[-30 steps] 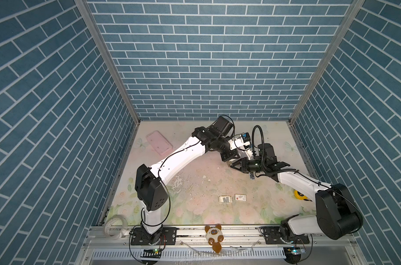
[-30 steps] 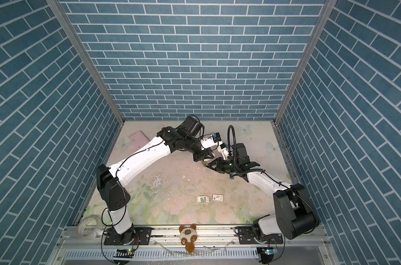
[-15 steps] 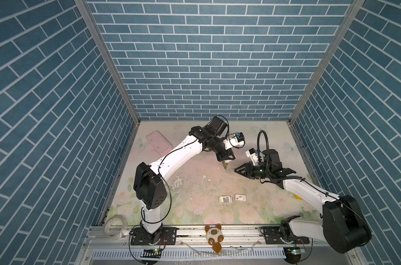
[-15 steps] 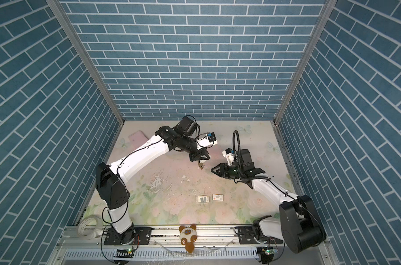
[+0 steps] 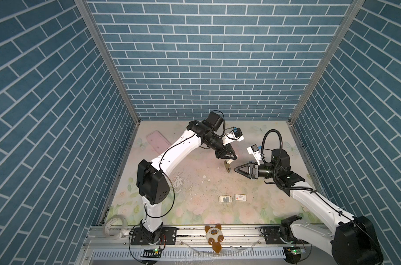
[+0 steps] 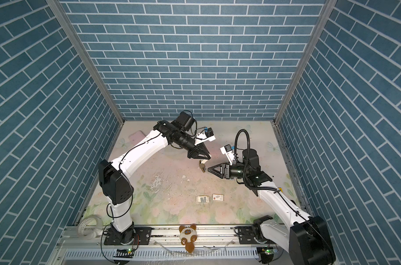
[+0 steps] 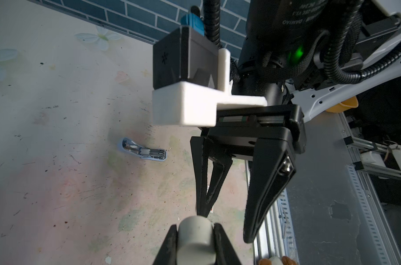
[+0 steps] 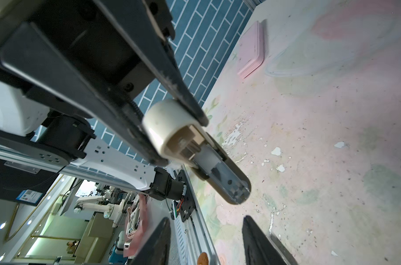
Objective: Load the staples into the stapler
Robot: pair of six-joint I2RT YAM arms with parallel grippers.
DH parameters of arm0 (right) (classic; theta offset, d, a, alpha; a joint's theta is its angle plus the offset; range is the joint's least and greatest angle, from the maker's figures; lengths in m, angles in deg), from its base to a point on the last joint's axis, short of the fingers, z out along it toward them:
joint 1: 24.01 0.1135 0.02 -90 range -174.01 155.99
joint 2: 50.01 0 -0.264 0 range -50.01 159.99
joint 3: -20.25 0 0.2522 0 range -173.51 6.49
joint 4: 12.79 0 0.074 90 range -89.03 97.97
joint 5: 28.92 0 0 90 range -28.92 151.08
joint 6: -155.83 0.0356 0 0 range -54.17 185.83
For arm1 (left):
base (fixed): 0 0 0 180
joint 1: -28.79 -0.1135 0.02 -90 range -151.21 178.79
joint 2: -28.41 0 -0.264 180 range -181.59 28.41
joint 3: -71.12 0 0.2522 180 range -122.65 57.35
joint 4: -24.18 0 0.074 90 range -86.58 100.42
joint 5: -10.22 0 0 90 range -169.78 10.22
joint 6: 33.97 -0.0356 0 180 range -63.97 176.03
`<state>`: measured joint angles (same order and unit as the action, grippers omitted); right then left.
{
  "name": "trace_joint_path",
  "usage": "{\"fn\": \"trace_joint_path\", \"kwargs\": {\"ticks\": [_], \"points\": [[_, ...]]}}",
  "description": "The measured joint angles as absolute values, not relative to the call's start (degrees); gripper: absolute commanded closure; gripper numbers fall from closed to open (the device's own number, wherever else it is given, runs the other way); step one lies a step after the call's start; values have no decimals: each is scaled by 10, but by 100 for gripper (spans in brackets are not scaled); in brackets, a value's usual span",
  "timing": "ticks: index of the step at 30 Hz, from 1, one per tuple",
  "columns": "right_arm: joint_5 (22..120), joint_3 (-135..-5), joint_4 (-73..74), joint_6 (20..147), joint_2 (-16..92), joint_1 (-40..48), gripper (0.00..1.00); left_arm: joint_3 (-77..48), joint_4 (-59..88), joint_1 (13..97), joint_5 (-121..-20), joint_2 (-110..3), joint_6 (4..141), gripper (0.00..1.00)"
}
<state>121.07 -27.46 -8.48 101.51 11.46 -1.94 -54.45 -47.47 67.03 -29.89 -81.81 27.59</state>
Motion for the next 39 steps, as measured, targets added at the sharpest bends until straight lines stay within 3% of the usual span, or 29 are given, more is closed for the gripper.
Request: {"fn": "trace_joint_path", "kwargs": {"ticks": [28,34,39], "points": [[1243,-289,-191,1035,162,3,49,-601,-519,669,-158,-858,299,96],[1250,-289,-227,1050,178,9,54,-602,-520,668,-142,-864,299,95],[1252,-289,-242,1059,182,11,64,-602,-521,665,-139,-866,299,95]]}}
